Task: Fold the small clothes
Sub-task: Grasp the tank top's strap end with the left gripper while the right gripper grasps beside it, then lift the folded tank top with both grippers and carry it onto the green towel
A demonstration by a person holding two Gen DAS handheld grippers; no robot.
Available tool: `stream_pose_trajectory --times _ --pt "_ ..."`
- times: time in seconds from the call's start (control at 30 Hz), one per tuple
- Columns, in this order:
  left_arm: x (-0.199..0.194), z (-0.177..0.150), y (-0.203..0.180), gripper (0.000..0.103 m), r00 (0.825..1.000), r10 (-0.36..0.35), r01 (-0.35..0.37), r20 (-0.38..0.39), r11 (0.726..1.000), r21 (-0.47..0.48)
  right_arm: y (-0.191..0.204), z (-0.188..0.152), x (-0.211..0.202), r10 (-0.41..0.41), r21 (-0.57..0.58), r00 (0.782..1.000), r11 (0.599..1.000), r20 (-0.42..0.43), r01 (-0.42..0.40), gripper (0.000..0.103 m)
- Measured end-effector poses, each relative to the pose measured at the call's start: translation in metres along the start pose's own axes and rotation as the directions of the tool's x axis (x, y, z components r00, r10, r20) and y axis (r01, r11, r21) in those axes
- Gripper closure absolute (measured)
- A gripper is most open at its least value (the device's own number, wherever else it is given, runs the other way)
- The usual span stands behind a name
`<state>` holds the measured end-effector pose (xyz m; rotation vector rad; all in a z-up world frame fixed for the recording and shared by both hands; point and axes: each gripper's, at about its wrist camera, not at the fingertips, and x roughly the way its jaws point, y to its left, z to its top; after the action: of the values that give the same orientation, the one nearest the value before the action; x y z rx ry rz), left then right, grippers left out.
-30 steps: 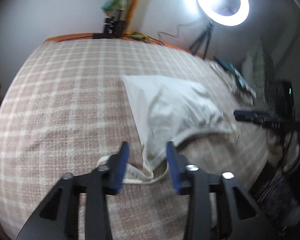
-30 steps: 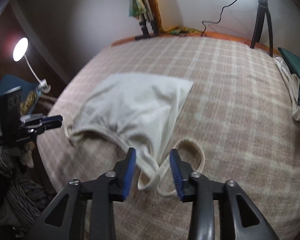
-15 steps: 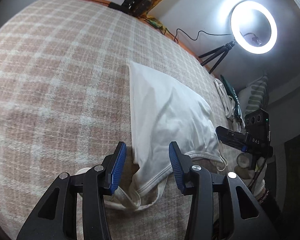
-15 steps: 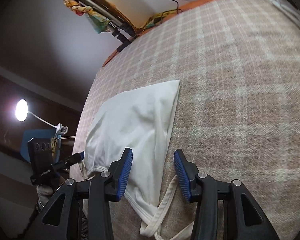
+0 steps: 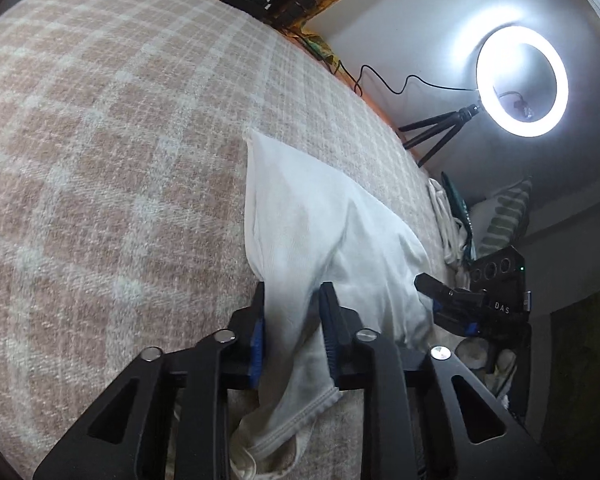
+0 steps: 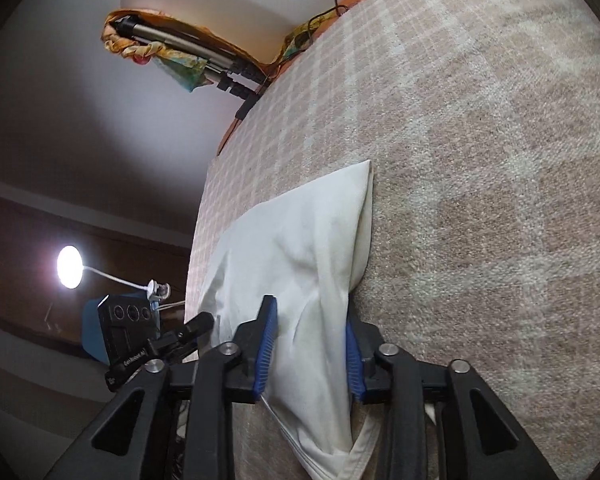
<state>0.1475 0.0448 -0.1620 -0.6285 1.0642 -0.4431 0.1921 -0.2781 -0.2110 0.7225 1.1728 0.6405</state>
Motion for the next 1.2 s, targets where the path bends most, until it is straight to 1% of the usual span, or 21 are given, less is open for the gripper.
stream_pose_trajectory --times 0.03,0.13,0.27,0.47,0.53,0.73,0.83,0.97,1.2 --pt "0.002 0.0 -0.002 0.088 1.0 0.012 -0.012 0.0 1.0 0.008 0.001 0.0 0.001 -0.012 -0.006 1.0 1.0 0.002 0.012 0.084" --pt "0.002 0.0 -0.009 0.091 0.998 0.053 -0.053 0.02 0.998 0.04 0.01 0.0 0.005 -0.05 -0.048 0.999 0.998 0.009 0.05 0.093" --pt "-0.001 -0.003 -0.025 0.092 0.992 0.111 -0.117 0.058 0.985 0.124 0.025 -0.001 0.004 -0.108 -0.113 0.994 0.987 0.033 0.112 0.096" --pt "-0.01 -0.005 -0.042 0.093 0.987 0.121 -0.139 0.103 0.971 0.194 0.049 -0.004 0.0 -0.176 -0.217 0.981 0.957 0.081 0.19 0.096" --pt "-0.013 -0.007 -0.053 0.093 0.985 0.125 -0.151 0.12 0.96 0.235 0.056 -0.005 -0.002 -0.18 -0.244 0.979 0.949 0.095 0.198 0.096" --pt "-0.012 -0.011 -0.082 0.094 0.984 0.107 -0.146 0.139 0.94 0.31 0.068 -0.009 -0.021 -0.182 -0.298 0.973 0.93 0.141 0.217 0.097" --pt "-0.009 -0.011 -0.094 0.094 0.987 0.085 -0.127 0.137 0.936 0.327 0.07 -0.01 -0.034 -0.181 -0.308 0.969 0.924 0.166 0.225 0.097" --pt "0.001 -0.008 -0.112 0.094 0.99 0.051 -0.095 0.133 0.932 0.351 0.068 -0.011 -0.058 -0.188 -0.314 0.96 0.916 0.208 0.248 0.097" --pt "0.025 -0.006 -0.151 0.094 0.993 -0.001 -0.046 0.115 0.915 0.4 0.059 -0.008 -0.1 -0.225 -0.312 0.932 0.898 0.284 0.312 0.097"
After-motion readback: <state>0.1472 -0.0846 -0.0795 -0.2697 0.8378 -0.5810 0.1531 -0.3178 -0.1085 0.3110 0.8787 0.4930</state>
